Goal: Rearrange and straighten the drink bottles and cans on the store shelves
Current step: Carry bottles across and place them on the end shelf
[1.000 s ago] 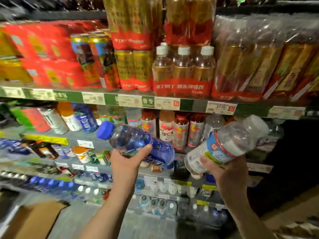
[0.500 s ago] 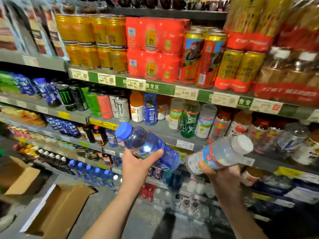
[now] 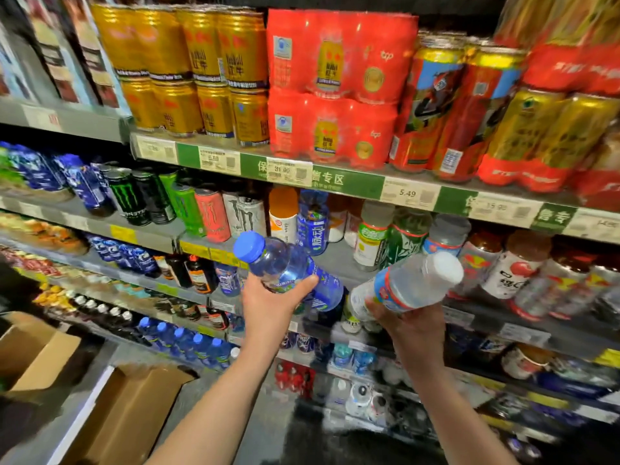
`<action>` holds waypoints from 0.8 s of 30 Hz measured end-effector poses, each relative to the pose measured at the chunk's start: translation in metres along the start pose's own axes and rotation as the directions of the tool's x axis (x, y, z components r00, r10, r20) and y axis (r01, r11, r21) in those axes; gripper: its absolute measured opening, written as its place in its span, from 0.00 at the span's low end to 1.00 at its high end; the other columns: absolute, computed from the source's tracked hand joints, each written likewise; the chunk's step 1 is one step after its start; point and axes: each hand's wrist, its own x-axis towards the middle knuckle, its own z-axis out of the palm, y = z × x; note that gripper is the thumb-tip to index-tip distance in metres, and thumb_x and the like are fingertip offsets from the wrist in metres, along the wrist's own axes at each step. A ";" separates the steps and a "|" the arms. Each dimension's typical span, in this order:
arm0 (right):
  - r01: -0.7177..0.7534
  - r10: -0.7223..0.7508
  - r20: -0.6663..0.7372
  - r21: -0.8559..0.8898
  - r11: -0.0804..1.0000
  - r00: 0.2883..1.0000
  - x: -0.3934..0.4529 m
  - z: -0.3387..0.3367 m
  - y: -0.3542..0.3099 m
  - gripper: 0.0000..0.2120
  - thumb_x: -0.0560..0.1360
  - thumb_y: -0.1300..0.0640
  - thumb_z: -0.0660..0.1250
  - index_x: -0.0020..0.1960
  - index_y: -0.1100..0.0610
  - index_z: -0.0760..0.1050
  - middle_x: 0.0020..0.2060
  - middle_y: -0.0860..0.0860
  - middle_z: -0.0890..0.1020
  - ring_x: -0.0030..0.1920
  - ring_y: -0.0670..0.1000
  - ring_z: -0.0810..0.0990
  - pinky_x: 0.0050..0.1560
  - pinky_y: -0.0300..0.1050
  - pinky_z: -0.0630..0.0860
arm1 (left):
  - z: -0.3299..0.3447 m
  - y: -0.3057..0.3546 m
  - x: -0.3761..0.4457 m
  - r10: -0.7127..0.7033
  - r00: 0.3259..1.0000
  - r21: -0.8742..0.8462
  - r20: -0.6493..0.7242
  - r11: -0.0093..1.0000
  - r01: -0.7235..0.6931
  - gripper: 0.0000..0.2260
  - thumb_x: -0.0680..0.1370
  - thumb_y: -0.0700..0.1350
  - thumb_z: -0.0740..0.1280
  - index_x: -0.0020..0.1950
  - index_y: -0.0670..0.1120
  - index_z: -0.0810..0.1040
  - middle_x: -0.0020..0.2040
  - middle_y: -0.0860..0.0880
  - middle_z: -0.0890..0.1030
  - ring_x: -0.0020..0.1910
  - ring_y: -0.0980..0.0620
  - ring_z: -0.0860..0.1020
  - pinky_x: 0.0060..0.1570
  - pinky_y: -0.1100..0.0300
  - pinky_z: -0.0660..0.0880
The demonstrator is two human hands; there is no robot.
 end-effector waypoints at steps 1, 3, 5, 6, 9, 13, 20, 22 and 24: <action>-0.004 0.004 0.002 0.014 1.000 1.000 0.006 0.002 0.003 0.29 0.63 0.70 0.79 0.61 0.64 0.74 0.54 0.56 0.82 0.49 0.43 0.83 0.49 0.32 0.77 | 0.010 -0.002 0.008 0.000 1.000 0.002 0.004 1.000 0.000 0.25 0.64 0.45 0.83 0.57 0.47 0.79 0.50 0.53 0.85 0.48 0.60 0.83 0.50 0.64 0.77; -0.040 0.040 -0.002 0.040 0.998 0.999 0.019 0.007 0.010 0.26 0.63 0.69 0.79 0.57 0.55 0.76 0.52 0.55 0.83 0.47 0.42 0.83 0.48 0.33 0.78 | 0.029 -0.007 0.023 -0.001 1.000 0.007 0.007 1.000 0.001 0.26 0.64 0.45 0.83 0.59 0.46 0.79 0.51 0.52 0.85 0.49 0.60 0.83 0.51 0.66 0.77; -0.083 0.084 -0.015 0.076 0.994 0.996 0.031 0.008 0.018 0.26 0.61 0.65 0.82 0.54 0.50 0.76 0.50 0.52 0.84 0.46 0.42 0.83 0.47 0.37 0.78 | 0.048 -0.011 0.037 0.015 1.000 0.022 -0.005 1.000 -0.015 0.28 0.64 0.45 0.83 0.60 0.44 0.78 0.52 0.52 0.84 0.49 0.63 0.81 0.49 0.73 0.75; -0.103 0.105 -0.018 0.088 0.991 0.994 0.035 0.007 0.022 0.28 0.59 0.61 0.84 0.54 0.51 0.76 0.50 0.53 0.84 0.48 0.45 0.84 0.48 0.41 0.79 | 0.057 -0.013 0.044 0.021 1.000 0.022 -0.012 1.000 -0.021 0.28 0.64 0.44 0.84 0.61 0.45 0.78 0.52 0.53 0.84 0.49 0.65 0.80 0.49 0.74 0.75; -0.173 0.176 -0.014 0.136 0.976 0.984 0.039 0.000 0.025 0.29 0.57 0.59 0.85 0.53 0.52 0.77 0.50 0.54 0.85 0.48 0.46 0.85 0.47 0.40 0.81 | 0.081 -0.017 0.060 0.015 0.999 0.031 -0.043 0.999 -0.014 0.28 0.64 0.44 0.84 0.60 0.44 0.77 0.51 0.53 0.83 0.49 0.62 0.81 0.51 0.73 0.74; -0.235 0.243 -0.041 0.138 0.962 0.969 0.031 -0.012 0.028 0.26 0.57 0.62 0.82 0.52 0.50 0.76 0.46 0.44 0.85 0.45 0.39 0.84 0.41 0.31 0.78 | 0.102 -0.025 0.079 0.008 0.997 0.145 -0.072 0.989 0.003 0.29 0.63 0.49 0.83 0.58 0.41 0.77 0.52 0.48 0.81 0.52 0.49 0.79 0.52 0.61 0.73; -0.237 0.246 -0.145 0.077 0.968 0.958 0.019 -0.013 0.031 0.26 0.65 0.74 0.76 0.53 0.51 0.75 0.43 0.45 0.85 0.42 0.41 0.85 0.38 0.33 0.79 | 0.122 -0.026 0.094 0.114 0.993 0.235 0.009 0.965 -0.113 0.37 0.62 0.53 0.84 0.63 0.48 0.68 0.54 0.53 0.76 0.52 0.52 0.76 0.51 0.58 0.72; -0.217 0.221 -0.188 0.042 0.975 0.957 0.014 -0.011 0.030 0.27 0.64 0.72 0.78 0.55 0.51 0.75 0.46 0.46 0.85 0.47 0.43 0.85 0.42 0.35 0.80 | 0.127 -0.025 0.097 0.157 0.985 0.270 0.066 0.948 -0.169 0.34 0.61 0.53 0.84 0.57 0.50 0.68 0.52 0.52 0.75 0.51 0.50 0.77 0.51 0.56 0.73; -0.198 0.190 -0.229 -0.011 0.980 0.955 0.008 -0.009 0.027 0.28 0.62 0.68 0.81 0.56 0.51 0.75 0.48 0.46 0.85 0.50 0.45 0.84 0.47 0.36 0.80 | 0.132 -0.027 0.102 0.182 0.975 0.283 0.128 0.935 -0.212 0.31 0.61 0.52 0.84 0.55 0.48 0.71 0.51 0.50 0.75 0.53 0.46 0.76 0.52 0.52 0.74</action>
